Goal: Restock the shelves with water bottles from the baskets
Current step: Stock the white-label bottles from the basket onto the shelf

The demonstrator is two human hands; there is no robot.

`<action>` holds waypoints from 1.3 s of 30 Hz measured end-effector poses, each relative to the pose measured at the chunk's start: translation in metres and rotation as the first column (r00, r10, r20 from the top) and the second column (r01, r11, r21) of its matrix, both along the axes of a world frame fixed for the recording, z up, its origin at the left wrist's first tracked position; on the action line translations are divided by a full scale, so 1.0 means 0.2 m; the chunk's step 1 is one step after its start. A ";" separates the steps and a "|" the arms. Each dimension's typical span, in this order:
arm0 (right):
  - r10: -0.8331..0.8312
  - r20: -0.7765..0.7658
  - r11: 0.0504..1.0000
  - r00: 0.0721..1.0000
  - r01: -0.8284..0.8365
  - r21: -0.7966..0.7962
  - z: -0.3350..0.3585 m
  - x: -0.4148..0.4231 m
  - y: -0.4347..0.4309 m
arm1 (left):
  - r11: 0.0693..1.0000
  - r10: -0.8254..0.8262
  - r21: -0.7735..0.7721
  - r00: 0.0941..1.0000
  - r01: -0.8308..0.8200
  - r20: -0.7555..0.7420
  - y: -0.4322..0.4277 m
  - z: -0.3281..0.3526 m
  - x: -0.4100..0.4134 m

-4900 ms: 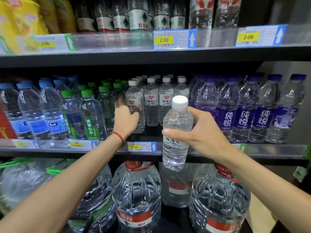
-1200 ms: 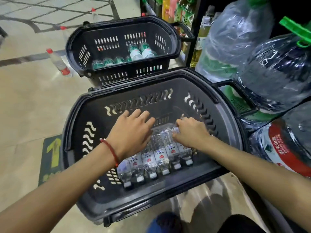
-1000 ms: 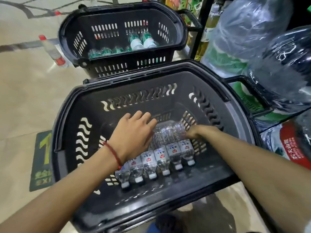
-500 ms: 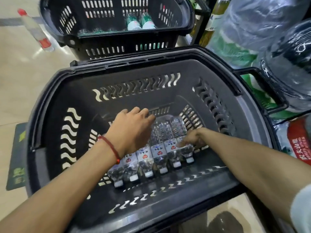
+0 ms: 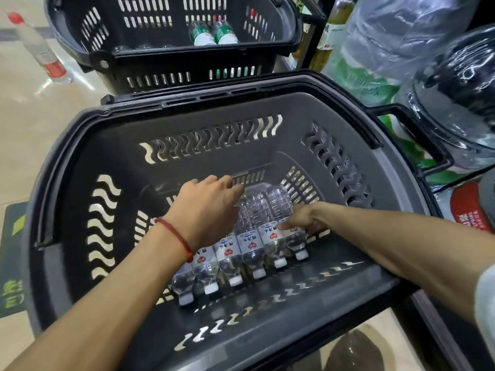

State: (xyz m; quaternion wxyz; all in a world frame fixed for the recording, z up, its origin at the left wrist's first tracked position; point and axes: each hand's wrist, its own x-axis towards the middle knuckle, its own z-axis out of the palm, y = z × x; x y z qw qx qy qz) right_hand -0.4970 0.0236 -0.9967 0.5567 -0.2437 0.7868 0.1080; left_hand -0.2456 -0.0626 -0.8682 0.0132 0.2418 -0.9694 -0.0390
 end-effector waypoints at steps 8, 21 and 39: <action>0.057 -0.104 0.998 0.993 -0.055 0.023 -0.02 0.06 -0.02 | 0.999 -0.031 0.033 0.999 0.031 -0.023 -0.01 0.02 0.00; -0.035 -0.072 0.997 0.997 0.030 -0.070 0.03 0.05 0.03 | 0.994 -0.068 0.084 0.997 0.067 0.019 0.03 0.01 -0.02; -0.037 -0.409 0.932 0.912 -0.117 -0.344 0.77 0.09 0.16 | 0.961 -0.264 0.113 0.961 0.253 0.088 0.04 0.10 -0.12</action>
